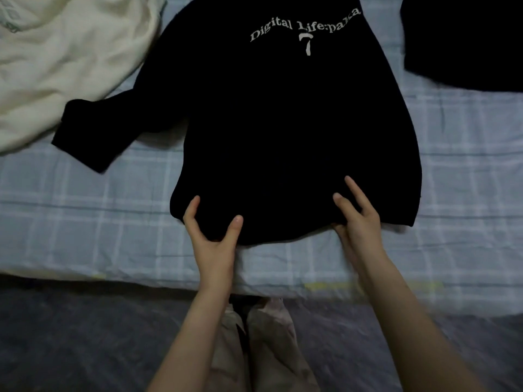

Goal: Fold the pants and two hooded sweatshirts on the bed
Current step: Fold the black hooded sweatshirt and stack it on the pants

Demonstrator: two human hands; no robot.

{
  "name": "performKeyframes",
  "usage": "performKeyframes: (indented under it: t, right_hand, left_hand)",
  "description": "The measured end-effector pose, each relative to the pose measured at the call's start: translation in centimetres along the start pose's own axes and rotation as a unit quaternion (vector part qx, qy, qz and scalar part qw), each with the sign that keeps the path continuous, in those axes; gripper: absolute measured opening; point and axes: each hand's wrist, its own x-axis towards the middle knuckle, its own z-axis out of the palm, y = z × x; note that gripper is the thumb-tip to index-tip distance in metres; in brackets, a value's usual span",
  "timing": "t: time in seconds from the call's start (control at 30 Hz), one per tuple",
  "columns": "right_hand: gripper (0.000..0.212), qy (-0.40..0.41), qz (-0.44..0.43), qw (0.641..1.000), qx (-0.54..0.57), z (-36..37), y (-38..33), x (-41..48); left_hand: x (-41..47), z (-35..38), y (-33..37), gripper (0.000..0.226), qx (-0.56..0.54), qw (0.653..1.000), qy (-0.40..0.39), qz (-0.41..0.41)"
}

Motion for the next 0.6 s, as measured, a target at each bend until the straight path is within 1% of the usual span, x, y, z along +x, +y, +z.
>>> performKeyframes:
  t: [0.07, 0.17, 0.23, 0.3, 0.33, 0.37, 0.4, 0.47, 0.5, 0.57, 0.6]
  right_hand:
    - [0.045, 0.033, -0.016, 0.999, -0.031, 0.6, -0.2, -0.3]
    - [0.037, 0.075, -0.048, 0.991, -0.103, 1.2, -1.2, -1.2]
    - [0.033, 0.088, -0.071, 0.985, -0.128, 0.6, -2.1, -2.4]
    - [0.031, 0.088, -0.118, 0.976, -0.160, -0.4, -2.6, -3.7]
    - [0.031, 0.088, -0.127, 0.971, -0.182, -0.9, -2.4, -4.3]
    - [0.033, 0.086, -0.118, 0.969, -0.198, -1.4, -1.9, -4.6]
    - [0.036, 0.079, -0.091, 0.971, -0.208, -1.8, -1.3, -4.9]
    - [0.040, 0.062, -0.038, 0.970, -0.231, -2.6, -0.1, -5.1]
    - [0.040, 0.055, -0.029, 0.972, -0.228, -3.0, 0.3, -5.0]
    - [0.041, 0.028, -0.005, 0.986, -0.164, -3.5, 0.4, -5.1]
    - [0.044, 0.007, 0.015, 0.990, -0.140, -3.5, 0.1, -5.4]
  left_hand:
    - [0.4, 0.1, 0.1, 0.062, 0.001, 0.999, 0.038, -0.024]
    - [1.3, -0.9, 0.5, 0.045, -0.018, 0.994, 0.091, -0.055]
    - [1.5, -2.3, 0.8, 0.038, 0.003, 0.995, 0.095, -0.037]
    - [1.4, -3.5, 0.8, 0.036, 0.026, 0.996, 0.086, -0.007]
    - [1.3, -3.9, 0.6, 0.035, 0.035, 0.996, 0.082, 0.000]
    - [1.1, -4.1, 0.1, 0.035, 0.045, 0.996, 0.074, -0.002]
    - [1.0, -4.1, -0.4, 0.036, 0.059, 0.996, 0.062, -0.015]
    - [0.8, -4.0, -1.4, 0.041, 0.113, 0.992, 0.031, -0.049]
    - [0.8, -4.0, -1.8, 0.045, 0.146, 0.987, 0.017, -0.058]
    - [0.8, -4.4, -1.4, 0.057, 0.209, 0.974, -0.023, -0.085]
    - [0.7, -4.8, -0.7, 0.066, 0.247, 0.962, -0.059, -0.103]
